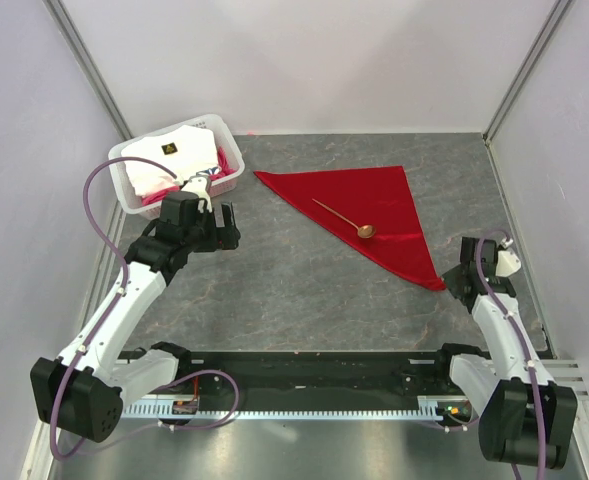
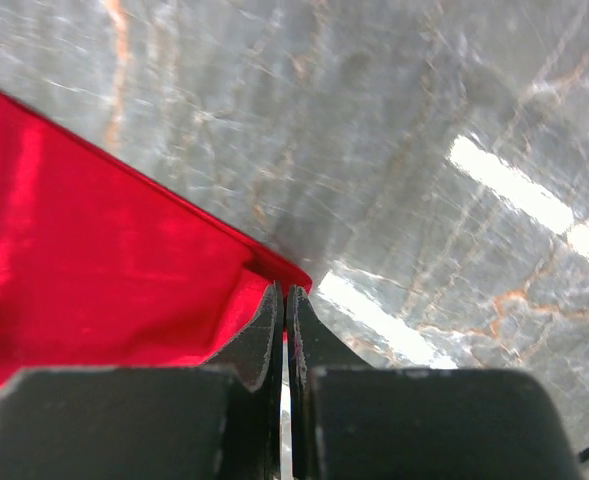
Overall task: Fold the napkin, place the utensils inside, and roll it up
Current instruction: Fold the napkin
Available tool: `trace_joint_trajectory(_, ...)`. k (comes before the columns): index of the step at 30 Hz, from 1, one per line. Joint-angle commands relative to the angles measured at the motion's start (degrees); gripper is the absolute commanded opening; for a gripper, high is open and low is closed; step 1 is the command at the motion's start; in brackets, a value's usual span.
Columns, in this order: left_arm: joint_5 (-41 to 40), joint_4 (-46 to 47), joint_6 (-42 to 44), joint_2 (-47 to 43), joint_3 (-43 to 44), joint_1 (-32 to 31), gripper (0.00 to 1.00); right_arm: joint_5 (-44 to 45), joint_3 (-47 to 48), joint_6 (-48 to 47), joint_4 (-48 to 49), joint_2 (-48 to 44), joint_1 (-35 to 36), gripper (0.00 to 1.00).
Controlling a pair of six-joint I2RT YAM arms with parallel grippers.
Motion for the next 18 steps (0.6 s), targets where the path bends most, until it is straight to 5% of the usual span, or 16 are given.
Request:
trace_joint_trajectory(1, -0.6, 0.4, 1.3, -0.5, 1.6, -0.3, 1.00, -0.5, 3.8, -2.9, 2.3, 0.9, 0.3, 0.00)
trace_joint_trajectory(12, -0.5, 0.4, 1.2, -0.6, 1.6, -0.3, 1.00, 1.2, 9.3, -2.7, 2.4, 2.8, 7.0, 0.00)
trace_joint_trajectory(18, -0.4, 0.4, 1.2, -0.6, 1.6, -0.4, 1.00, 6.1, 14.0, -2.7, 4.4, 8.7, 16.3, 0.00)
